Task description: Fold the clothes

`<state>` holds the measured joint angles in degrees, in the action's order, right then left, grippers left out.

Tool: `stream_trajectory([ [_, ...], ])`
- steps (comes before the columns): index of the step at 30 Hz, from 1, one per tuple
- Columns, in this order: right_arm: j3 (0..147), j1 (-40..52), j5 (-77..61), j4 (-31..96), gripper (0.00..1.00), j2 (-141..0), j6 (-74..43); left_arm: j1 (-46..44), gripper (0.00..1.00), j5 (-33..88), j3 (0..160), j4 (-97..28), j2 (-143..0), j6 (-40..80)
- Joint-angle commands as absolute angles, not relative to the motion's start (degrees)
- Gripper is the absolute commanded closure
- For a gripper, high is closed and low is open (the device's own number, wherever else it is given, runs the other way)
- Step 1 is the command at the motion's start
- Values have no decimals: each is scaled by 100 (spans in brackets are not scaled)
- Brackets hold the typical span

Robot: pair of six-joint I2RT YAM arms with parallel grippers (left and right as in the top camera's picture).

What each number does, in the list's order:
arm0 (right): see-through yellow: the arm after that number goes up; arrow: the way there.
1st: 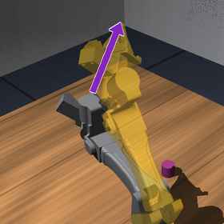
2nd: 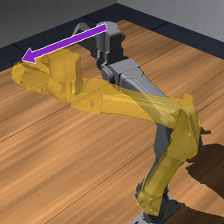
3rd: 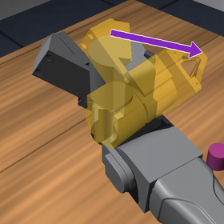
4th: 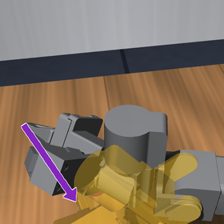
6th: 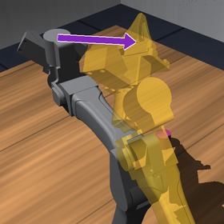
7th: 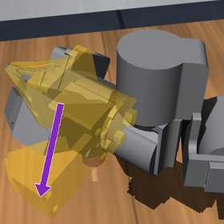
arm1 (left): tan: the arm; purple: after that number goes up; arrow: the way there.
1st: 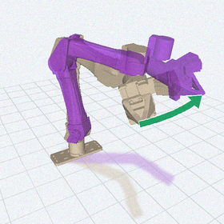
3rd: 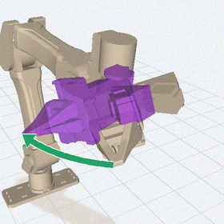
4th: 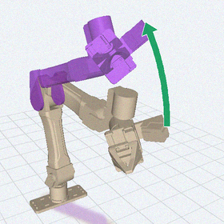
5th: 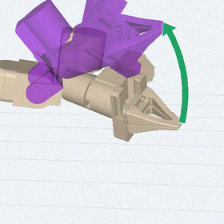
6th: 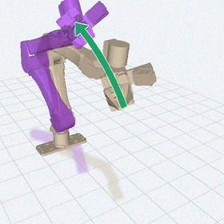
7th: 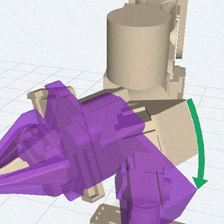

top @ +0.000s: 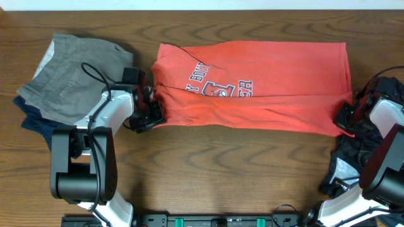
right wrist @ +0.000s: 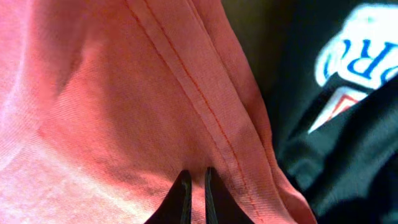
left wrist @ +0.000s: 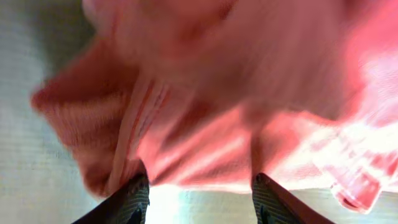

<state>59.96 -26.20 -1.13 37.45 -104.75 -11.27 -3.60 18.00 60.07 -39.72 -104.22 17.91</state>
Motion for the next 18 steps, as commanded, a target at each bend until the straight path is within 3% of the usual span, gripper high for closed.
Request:
stream_trajectory([
  [1, 5778, -2764, 458, 4040, 93, -10650, -1332, -355, 48, 1682, 5774, -4316, -10543, 1793],
  [11, 5780, -3242, 454, 4139, 92, -10650, -1669, -357, 50, 1382, 5776, -4434, -9966, 1782],
  [13, 5780, -3256, 272, 4084, 92, -10650, -1664, -357, 42, 1382, 5776, -4123, -9767, 1769],
  [16, 5780, -3256, 158, 4034, 91, -10650, -1662, -355, 17, 1326, 5776, -3614, -9601, 1804],
  [18, 5780, -3256, 154, 4029, 91, -10650, -1597, -355, 14, 1247, 5774, -3404, -9620, 2032],
])
